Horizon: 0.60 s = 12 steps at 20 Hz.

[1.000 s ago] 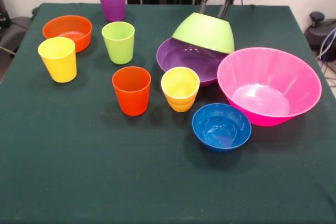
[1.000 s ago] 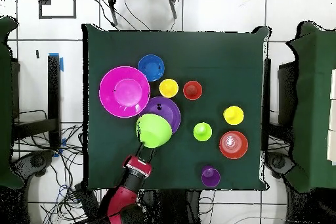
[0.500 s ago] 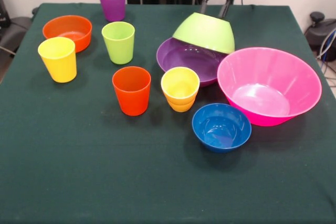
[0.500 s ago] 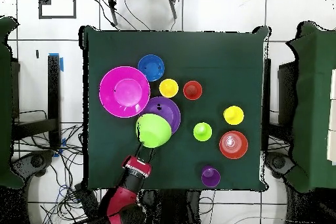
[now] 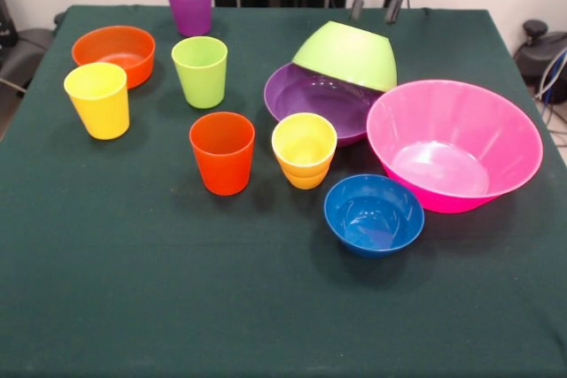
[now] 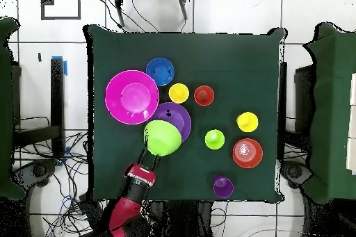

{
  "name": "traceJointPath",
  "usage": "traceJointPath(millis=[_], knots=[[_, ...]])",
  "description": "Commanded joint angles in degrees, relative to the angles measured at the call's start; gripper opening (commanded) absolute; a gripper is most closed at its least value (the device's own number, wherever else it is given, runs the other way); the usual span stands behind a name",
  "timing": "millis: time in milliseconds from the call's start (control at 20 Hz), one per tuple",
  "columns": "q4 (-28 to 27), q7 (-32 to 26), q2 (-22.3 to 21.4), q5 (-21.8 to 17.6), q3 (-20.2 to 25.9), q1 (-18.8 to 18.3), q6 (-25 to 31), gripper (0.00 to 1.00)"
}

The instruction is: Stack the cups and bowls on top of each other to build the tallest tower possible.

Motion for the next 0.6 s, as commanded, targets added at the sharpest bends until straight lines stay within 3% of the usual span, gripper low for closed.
traceJointPath(millis=[50,350,600], knots=[[-5.45,-4.89,-0.66,-3.54,3.09,-2.56,5.86,1.0],[-6.2,-5.12,-0.15,-4.21,2.84,-3.32,5.07,1.0],[-4.78,-2.5,-1.72,-5.57,6.36,-3.1,5.55,1.0]])
